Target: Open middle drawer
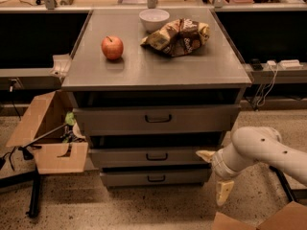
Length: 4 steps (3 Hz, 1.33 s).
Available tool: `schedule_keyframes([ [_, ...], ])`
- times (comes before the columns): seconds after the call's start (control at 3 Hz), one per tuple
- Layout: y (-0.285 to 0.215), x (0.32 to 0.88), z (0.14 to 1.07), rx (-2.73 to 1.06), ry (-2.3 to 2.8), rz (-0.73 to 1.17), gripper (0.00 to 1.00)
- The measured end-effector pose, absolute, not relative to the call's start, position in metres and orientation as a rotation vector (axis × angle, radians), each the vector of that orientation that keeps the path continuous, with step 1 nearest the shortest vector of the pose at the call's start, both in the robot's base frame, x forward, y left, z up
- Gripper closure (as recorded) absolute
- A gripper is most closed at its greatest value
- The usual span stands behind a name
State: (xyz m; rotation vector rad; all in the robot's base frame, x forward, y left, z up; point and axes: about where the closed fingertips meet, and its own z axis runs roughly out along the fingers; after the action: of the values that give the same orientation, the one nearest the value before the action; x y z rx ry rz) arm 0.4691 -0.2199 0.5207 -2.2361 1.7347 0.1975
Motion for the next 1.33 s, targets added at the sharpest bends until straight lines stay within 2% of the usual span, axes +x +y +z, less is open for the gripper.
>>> schedule_keyframes([
  [1.33,-0.207,0.569,0.452,-2.16,1.843,0.067,0.0],
])
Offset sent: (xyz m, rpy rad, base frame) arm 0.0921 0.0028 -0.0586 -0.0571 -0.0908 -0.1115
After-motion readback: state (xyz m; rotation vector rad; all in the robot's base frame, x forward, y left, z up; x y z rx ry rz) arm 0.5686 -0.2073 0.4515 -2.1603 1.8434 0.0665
